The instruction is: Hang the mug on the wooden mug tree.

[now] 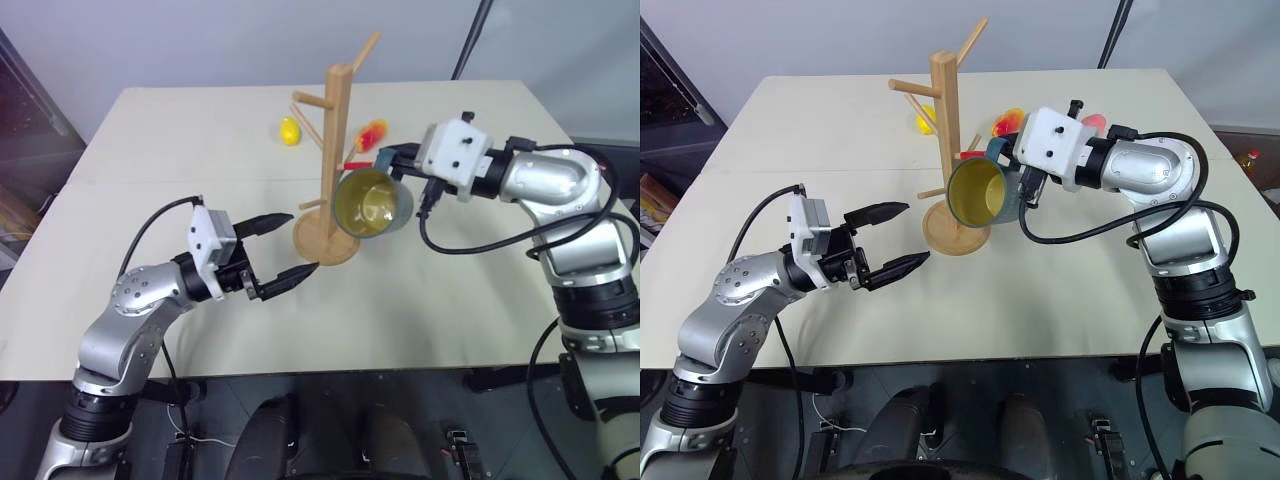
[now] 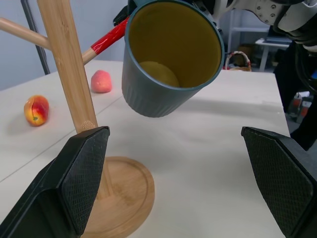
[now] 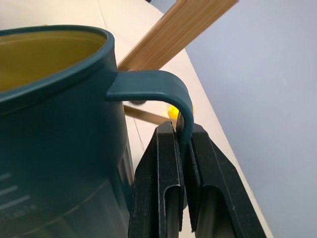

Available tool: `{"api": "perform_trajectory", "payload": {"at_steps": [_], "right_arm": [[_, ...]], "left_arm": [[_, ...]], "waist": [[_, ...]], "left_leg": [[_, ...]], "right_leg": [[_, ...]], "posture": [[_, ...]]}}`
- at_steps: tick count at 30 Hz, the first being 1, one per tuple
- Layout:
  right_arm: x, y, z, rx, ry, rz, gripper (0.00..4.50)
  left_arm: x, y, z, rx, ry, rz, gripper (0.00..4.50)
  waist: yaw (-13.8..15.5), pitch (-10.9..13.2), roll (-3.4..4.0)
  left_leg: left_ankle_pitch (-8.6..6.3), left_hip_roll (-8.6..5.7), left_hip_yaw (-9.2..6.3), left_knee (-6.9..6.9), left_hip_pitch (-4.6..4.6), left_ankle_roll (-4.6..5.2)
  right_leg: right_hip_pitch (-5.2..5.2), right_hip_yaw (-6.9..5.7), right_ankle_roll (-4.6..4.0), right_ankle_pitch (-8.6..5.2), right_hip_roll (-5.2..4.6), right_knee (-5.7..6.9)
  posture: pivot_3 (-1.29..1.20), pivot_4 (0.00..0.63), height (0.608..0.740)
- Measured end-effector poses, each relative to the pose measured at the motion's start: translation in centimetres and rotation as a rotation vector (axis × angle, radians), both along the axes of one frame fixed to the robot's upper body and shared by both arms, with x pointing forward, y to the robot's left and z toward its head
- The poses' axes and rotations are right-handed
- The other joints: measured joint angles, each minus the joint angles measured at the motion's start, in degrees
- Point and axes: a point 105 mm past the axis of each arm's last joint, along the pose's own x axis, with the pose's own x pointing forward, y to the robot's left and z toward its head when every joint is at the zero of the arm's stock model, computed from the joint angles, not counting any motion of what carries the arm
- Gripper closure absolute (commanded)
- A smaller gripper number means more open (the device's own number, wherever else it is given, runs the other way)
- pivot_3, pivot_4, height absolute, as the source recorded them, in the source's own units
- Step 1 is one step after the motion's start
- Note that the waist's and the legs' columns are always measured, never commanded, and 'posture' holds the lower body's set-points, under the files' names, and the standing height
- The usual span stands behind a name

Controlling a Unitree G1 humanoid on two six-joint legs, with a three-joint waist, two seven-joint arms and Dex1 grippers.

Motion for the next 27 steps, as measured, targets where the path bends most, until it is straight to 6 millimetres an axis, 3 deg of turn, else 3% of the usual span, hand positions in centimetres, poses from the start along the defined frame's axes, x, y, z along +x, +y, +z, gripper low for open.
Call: {"api": "perform_trajectory", "payload": {"at_steps": [24,27], "right_arm": [[1.8,1.6,-1.4,-0.034,0.028,-0.002,4.48],[1.9,1.6,-1.2,-0.034,0.025,-0.003,3.50]], "left_arm": [[-0.1,-1.0,2.4,-0.062,-0.033,-0.036,0.00],[-0.1,-1.0,2.4,-0.066,-0.034,-0.037,0.00]], "waist": [[0.00,0.00,0.00],[0.00,0.00,0.00]], "left_leg": [[0.02,-0.01,0.01,0.00,0.01,-0.02],[0.02,-0.01,0.01,0.01,0.01,-0.02]], "right_leg": [[0.00,0.00,0.03,0.02,0.19,0.04],[0.00,0.00,0.03,0.02,0.20,0.04]], "posture": [[0.00,0.150,0.740],[0.00,0.150,0.740]]}}
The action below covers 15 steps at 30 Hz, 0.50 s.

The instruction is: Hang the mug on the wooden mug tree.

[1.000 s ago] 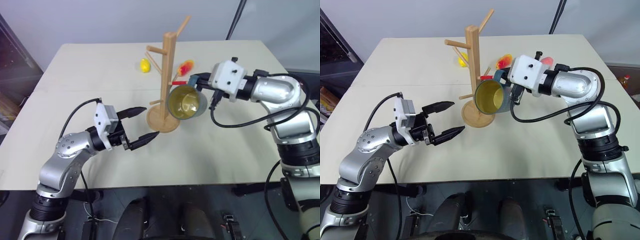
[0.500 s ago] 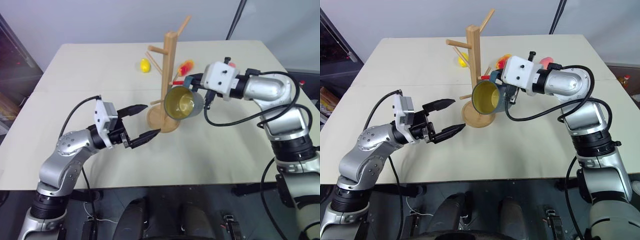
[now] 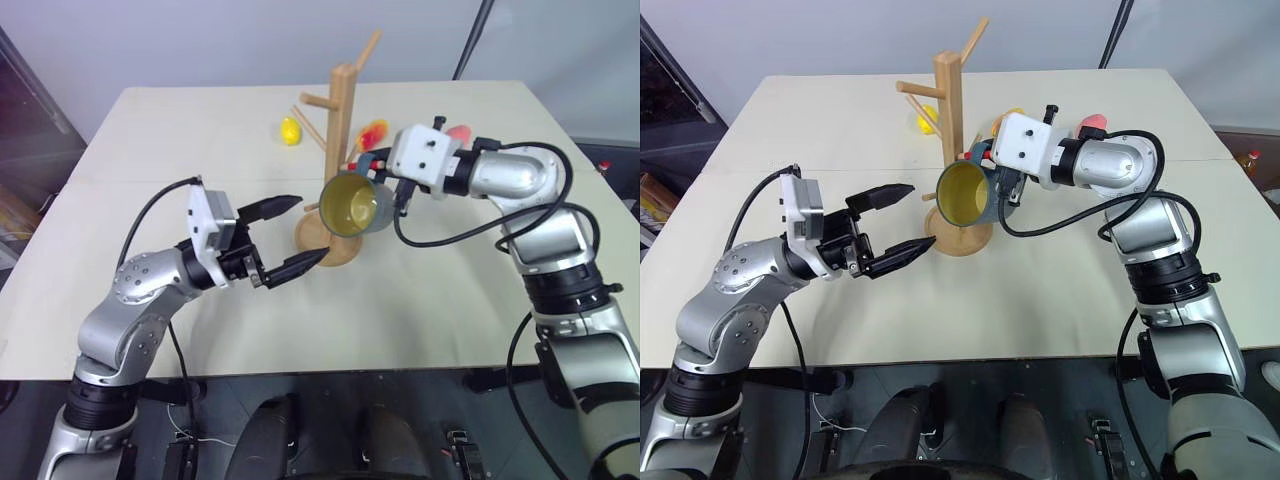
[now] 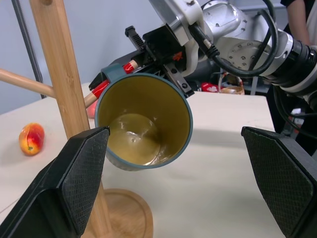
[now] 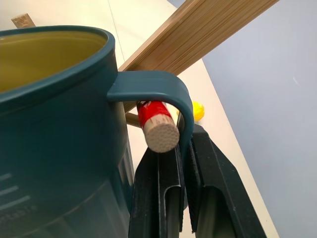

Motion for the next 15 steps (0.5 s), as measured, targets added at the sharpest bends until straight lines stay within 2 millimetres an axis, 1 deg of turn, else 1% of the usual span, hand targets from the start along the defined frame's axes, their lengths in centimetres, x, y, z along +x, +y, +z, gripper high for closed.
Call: {"api": "perform_trajectory", "payload": {"at_steps": [4,9,11,15], "right_arm": [[0.0,0.1,0.4,-0.002,-0.021,-0.003,1.49],[0.0,-0.2,0.8,-0.008,-0.046,-0.010,1.49],[-0.1,-0.9,1.2,-0.020,-0.061,-0.029,1.49],[-1.1,-3.0,3.4,0.019,-0.106,-0.073,1.49]], "left_arm": [[0.0,0.0,0.0,0.000,0.000,0.000,0.00],[0.0,0.0,0.0,-0.001,-0.001,-0.001,0.00],[0.0,0.0,0.1,-0.001,-0.003,-0.001,0.00],[0.1,0.1,0.2,-0.014,0.002,0.003,0.00]], "waist": [[-0.07,0.00,0.00],[-0.04,0.00,0.00],[0.02,0.00,0.00],[0.17,0.01,-0.01]], "left_leg": [[0.00,0.00,0.00,0.00,0.00,0.00],[0.00,0.00,0.00,0.00,0.00,0.00],[0.00,0.00,0.00,0.00,0.00,0.00],[0.00,0.00,0.00,0.00,-0.01,0.00]], "right_leg": [[0.00,0.00,0.00,0.00,0.01,0.01],[0.00,0.00,0.00,0.00,0.00,0.01],[0.00,0.00,0.00,0.00,0.00,0.00],[0.02,0.00,0.00,0.00,-0.03,-0.03]], "posture": [[0.00,0.150,0.740],[0.00,0.150,0.740],[0.00,0.150,0.740],[0.00,0.150,0.740]]}}
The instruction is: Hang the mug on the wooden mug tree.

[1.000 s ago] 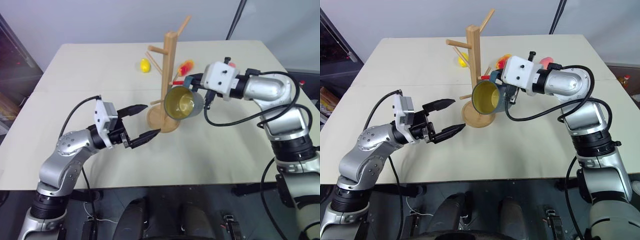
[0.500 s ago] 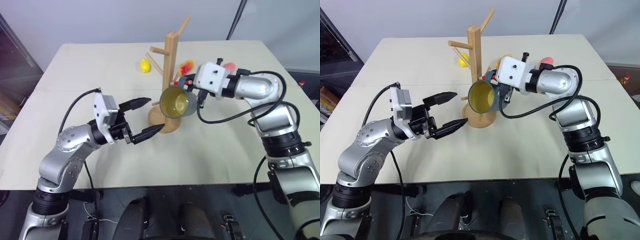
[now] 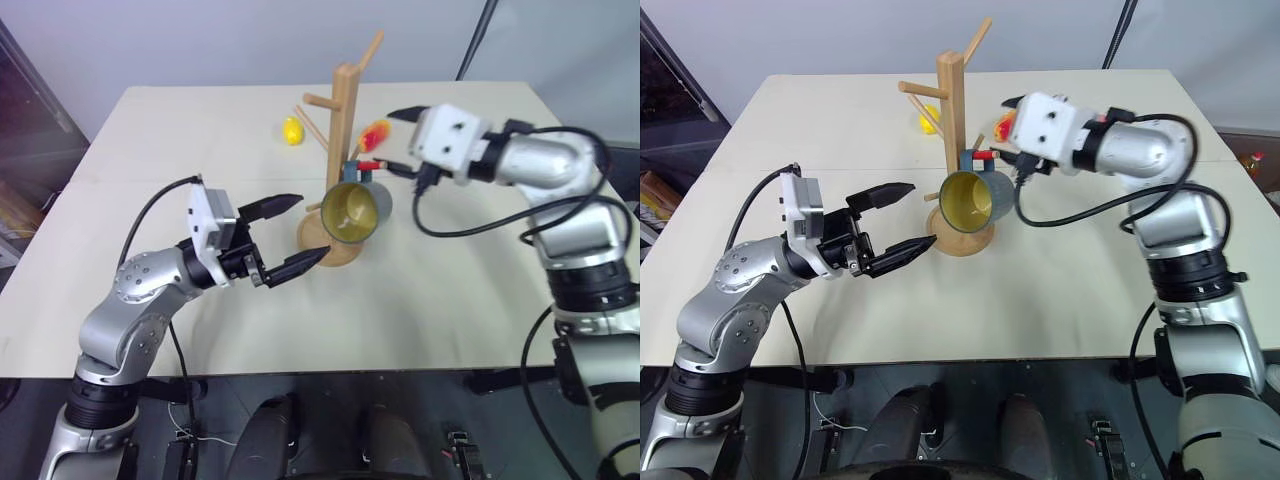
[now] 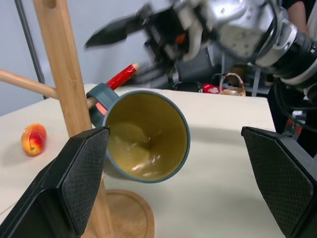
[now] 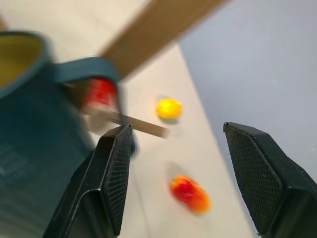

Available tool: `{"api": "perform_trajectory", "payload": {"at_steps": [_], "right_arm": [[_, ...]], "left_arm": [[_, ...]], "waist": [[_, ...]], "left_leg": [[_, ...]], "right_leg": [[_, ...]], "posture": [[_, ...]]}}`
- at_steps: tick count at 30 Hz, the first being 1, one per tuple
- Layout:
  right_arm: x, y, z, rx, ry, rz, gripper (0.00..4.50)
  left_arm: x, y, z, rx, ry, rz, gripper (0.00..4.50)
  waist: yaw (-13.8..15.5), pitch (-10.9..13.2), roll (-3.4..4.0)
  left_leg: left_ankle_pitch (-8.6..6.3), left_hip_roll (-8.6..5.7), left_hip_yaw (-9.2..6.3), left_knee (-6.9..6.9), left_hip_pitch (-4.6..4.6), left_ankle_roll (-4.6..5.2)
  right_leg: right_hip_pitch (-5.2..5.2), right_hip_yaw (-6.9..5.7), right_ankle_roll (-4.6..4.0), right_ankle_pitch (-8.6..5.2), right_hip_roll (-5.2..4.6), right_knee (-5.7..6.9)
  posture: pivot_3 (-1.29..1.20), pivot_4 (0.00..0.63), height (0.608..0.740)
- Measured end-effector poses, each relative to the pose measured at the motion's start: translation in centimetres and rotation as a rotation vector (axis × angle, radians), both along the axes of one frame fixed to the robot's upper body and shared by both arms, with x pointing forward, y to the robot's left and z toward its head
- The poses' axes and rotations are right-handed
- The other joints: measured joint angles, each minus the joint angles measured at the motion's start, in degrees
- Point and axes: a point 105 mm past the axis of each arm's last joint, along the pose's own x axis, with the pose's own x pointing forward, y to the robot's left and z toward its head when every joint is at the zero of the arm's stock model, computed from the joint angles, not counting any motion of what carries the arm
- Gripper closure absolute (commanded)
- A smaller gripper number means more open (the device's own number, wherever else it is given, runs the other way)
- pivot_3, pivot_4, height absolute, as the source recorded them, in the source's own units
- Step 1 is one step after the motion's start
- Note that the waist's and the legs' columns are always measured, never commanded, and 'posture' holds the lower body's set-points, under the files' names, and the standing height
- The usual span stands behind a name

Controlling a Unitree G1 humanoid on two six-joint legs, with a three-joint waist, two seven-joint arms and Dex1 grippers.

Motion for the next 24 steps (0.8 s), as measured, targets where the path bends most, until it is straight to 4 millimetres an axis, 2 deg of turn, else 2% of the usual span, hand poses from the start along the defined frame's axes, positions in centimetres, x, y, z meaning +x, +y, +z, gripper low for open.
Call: {"api": "perform_trajectory", "payload": {"at_steps": [3,5,7,9,12,16,18,24], "right_arm": [[-0.6,-1.4,0.4,0.066,0.022,-0.025,1.49],[-1.6,-3.5,-0.8,0.200,0.106,-0.049,1.49],[-2.4,-6.2,-4.1,0.352,0.251,-0.108,1.49],[-3.0,-7.7,-7.9,0.534,0.366,-0.153,1.49],[-3.6,-7.8,-12.3,0.675,0.479,-0.196,1.49],[-3.6,-8.1,-14.9,0.778,0.475,-0.244,1.49],[-3.5,-8.4,-15.8,0.815,0.474,-0.269,1.49],[-3.4,-8.8,-16.8,0.843,0.459,-0.287,1.49]], "left_arm": [[0.4,0.6,0.3,-0.032,0.003,0.032,0.00],[1.3,1.6,0.1,-0.072,0.023,0.101,0.00],[2.6,4.3,-1.4,-0.104,0.080,0.249,0.00],[3.7,6.9,-3.4,-0.125,0.151,0.404,0.00],[4.2,8.8,-5.8,-0.115,0.205,0.536,0.00],[4.2,10.8,-9.0,-0.086,0.272,0.671,0.00],[4.0,11.2,-10.1,-0.075,0.301,0.707,0.00],[3.7,12.2,-10.8,-0.068,0.310,0.772,0.00]], "waist": [[-0.11,0.00,0.00],[0.05,-0.03,-0.04],[0.12,-0.04,-0.08],[-0.06,-0.04,-0.07],[-0.47,0.00,0.03],[-0.44,-0.01,0.03],[-0.20,-0.01,0.03],[-0.01,-0.01,0.03]], "left_leg": [[0.00,0.03,-0.01,-0.01,0.02,0.00],[0.00,0.03,-0.04,-0.04,0.06,0.01],[-0.03,0.03,-0.06,-0.05,0.08,0.05],[-0.03,0.03,-0.05,-0.04,0.09,0.05],[-0.01,0.03,0.00,0.00,0.09,0.02],[-0.01,0.03,0.00,-0.01,0.10,0.01],[-0.01,0.03,0.00,-0.01,0.09,0.00],[-0.02,0.02,0.00,-0.02,0.09,0.00]], "right_leg": [[0.00,0.00,0.00,0.00,-0.07,0.02],[0.07,-0.01,0.00,0.00,-0.13,-0.02],[0.16,-0.02,0.00,-0.01,-0.19,-0.08],[0.15,0.00,0.00,0.00,-0.19,-0.05],[0.01,0.03,-0.01,0.00,-0.17,0.15],[0.00,0.03,-0.01,0.00,-0.16,0.13],[0.00,0.03,-0.01,0.00,-0.17,0.12],[0.02,0.06,-0.02,-0.01,-0.21,0.06]], "posture": [[0.00,0.150,0.740],[0.00,0.150,0.740],[0.00,0.150,0.740],[0.00,0.150,0.740],[0.00,0.150,0.740],[0.00,0.150,0.740],[0.00,0.150,0.740],[0.00,0.150,0.740]]}}
